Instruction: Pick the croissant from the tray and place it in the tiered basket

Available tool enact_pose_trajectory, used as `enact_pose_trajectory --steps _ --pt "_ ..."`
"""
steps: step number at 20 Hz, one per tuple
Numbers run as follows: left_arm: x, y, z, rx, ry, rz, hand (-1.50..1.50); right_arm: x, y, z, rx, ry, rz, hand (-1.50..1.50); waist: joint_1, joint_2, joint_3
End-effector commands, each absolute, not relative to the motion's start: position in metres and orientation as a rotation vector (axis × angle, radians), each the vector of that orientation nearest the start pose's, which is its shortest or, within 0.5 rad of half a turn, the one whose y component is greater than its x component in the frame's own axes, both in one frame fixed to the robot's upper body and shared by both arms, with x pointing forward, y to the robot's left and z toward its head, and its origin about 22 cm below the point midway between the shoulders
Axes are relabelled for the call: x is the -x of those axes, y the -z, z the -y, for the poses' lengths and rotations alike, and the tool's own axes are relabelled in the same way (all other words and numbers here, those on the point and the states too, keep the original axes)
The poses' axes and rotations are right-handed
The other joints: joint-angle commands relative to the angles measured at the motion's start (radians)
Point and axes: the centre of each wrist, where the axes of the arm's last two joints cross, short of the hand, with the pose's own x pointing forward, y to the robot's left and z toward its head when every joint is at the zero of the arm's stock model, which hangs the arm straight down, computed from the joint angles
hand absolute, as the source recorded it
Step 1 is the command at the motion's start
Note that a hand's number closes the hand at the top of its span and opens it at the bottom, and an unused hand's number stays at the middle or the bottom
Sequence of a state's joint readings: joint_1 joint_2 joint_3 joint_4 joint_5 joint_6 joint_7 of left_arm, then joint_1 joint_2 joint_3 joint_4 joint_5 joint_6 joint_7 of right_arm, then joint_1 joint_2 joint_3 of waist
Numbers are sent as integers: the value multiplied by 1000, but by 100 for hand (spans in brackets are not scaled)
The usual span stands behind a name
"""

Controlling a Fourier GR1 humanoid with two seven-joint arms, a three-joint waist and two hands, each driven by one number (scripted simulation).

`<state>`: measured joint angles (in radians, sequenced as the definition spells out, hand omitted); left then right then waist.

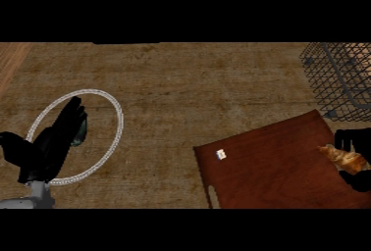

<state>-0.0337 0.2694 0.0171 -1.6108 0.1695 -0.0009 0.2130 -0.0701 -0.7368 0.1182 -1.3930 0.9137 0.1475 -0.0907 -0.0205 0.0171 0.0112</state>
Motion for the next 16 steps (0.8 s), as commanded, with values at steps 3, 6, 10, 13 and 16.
enact_pose_trajectory --steps 3,6,10,13,16 --pt "-247 -33 -291 -77 54 1423 0 -261 -122 466 1146 -1295 1187 150 -2 1 11" --pt "-247 -34 -292 -79 56 1425 0 -263 -144 487 1140 -1143 1394 150 -5 -7 14" --pt "-248 -35 -292 -80 55 1425 0 -261 -159 511 1011 -926 1683 150 -5 -15 14" --pt "-249 -37 -294 -77 62 1430 0 -252 -182 537 930 -845 1818 150 7 -8 8" --pt "-252 -35 -286 -51 74 1434 0 -238 -201 565 834 -820 1893 150 17 4 4"
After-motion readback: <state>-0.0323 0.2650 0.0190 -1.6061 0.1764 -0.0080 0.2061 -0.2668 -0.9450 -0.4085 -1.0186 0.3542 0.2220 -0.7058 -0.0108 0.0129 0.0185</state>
